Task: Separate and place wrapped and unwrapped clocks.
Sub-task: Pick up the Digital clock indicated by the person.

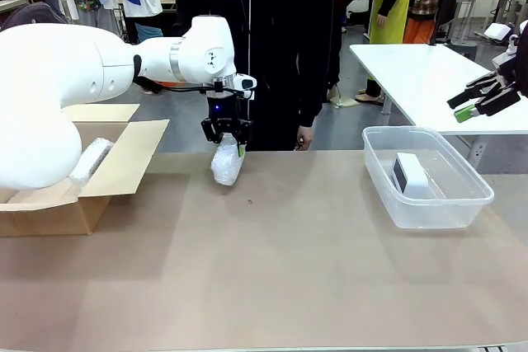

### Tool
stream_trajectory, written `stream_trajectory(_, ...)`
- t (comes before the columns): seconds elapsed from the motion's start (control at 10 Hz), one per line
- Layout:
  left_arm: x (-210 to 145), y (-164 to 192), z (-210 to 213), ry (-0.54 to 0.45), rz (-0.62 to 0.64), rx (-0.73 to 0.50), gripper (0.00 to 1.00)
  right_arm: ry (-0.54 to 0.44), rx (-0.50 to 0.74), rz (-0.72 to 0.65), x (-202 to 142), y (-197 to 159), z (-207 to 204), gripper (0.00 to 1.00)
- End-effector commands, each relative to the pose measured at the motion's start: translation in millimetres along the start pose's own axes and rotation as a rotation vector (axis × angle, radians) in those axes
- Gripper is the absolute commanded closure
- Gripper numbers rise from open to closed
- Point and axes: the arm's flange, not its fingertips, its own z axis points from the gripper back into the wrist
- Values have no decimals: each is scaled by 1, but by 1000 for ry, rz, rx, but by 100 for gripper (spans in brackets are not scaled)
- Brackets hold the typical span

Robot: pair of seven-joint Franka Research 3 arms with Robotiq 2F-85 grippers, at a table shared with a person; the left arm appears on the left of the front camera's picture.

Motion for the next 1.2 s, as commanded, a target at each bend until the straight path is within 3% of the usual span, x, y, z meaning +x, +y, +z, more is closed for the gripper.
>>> stream_trajectory(0.0, -14, 3, 15, 12, -52, -3, 100, 5, -10, -7, 1, 1, -2, 0)
stream_trajectory(0.2, -22, 4, 42, 11, -98, 36, 100, 5, -10, -7, 1, 1, -2, 0)
stream_trajectory(0.3, -24, 5, 54, 0, -118, 36, 64, 5, -10, -7, 1, 1, -2, 0)
stream_trajectory(0.4, -25, 7, 65, -1, -136, 39, 64, 5, -10, -7, 1, 1, -2, 0)
stream_trajectory(0.5, -25, 7, 74, 0, -158, 42, 84, 5, -10, -7, 1, 1, -2, 0)
stream_trajectory(0.6, -23, 7, 83, -4, -170, 50, 64, 5, -10, -7, 1, 1, -2, 0)
stream_trajectory(0.7, -21, 8, 91, -5, -180, 62, 100, 5, -10, -7, 1, 1, -2, 0)
stream_trajectory(0.8, -18, 8, 101, -5, -195, 74, 84, 5, -10, -7, 1, 1, -2, 0)
stream_trajectory(0.9, -15, 8, 109, -5, -206, 84, 100, 5, -10, -7, 1, 1, -2, 0)
stream_trajectory(1.1, -8, 6, 119, 4, -232, 100, 100, 5, -10, -7, 1, 1, -2, 0)
